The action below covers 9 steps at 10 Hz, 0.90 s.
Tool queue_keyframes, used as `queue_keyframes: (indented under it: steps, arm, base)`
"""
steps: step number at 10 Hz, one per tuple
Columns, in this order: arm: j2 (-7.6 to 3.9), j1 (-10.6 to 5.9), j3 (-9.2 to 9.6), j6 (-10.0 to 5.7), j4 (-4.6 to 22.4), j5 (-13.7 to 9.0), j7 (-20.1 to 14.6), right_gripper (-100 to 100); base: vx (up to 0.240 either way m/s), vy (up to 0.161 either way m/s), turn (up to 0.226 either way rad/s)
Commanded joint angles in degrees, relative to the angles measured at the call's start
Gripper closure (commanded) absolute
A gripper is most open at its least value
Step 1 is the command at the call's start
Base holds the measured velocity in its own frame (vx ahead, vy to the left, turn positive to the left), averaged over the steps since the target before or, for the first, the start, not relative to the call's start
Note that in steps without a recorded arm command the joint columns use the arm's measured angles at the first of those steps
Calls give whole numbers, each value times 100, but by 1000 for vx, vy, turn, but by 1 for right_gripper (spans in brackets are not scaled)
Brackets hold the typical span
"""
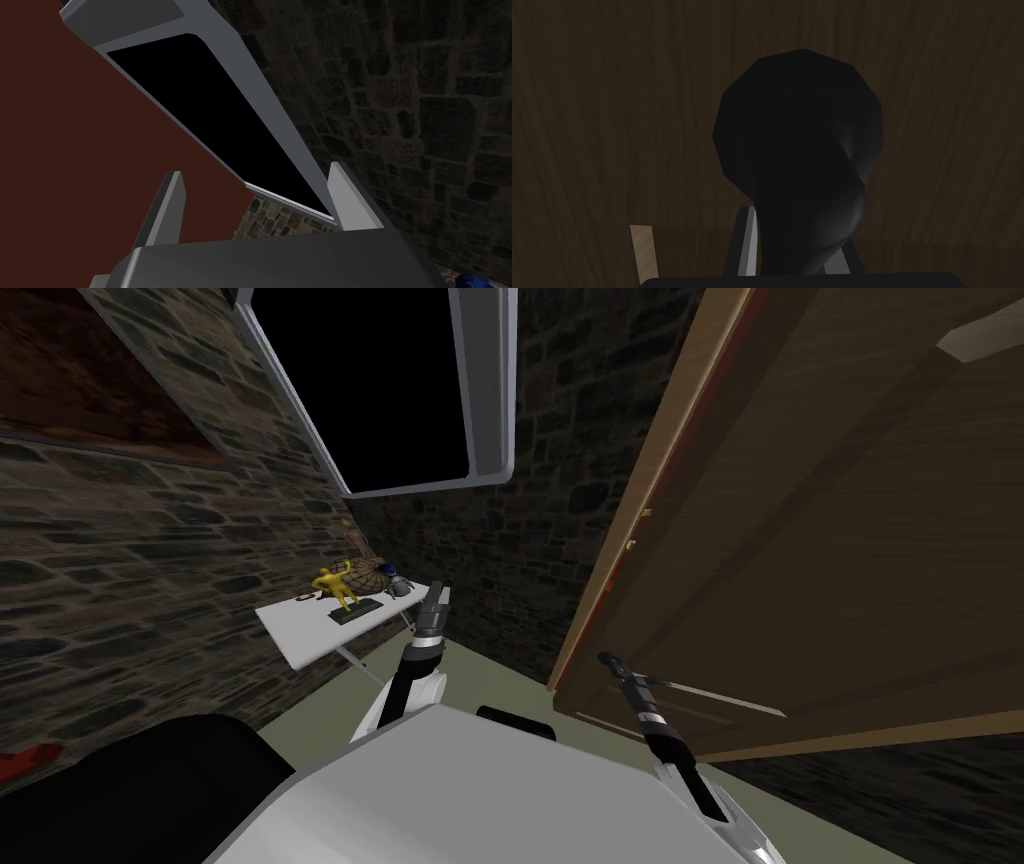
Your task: Pull the door open
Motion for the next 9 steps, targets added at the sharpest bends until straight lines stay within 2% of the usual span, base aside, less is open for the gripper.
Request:
queue_keyframes:
  steps: [1,4,5,6,7,9]
  arm:
    - [-86,63,102,-196,33,43,-119,100]
    - [-232,221,238,-401,-9,96,-295,100]
    - [-186,201,219,-333,-7,87,-254,100]
    - [-247,282,271,-483,31,103,-329,100]
    - [-265,300,280,-523,40,106,-346,100]
    - [-349,382,323,-704,83,118,-422,100]
  base:
    - [-212,-84,135]
    - [-193,-81,100]
    - [-88,-31,23]
    - [-139,-67,180]
    - [-180,-76,165]
    - [-203,-39,129]
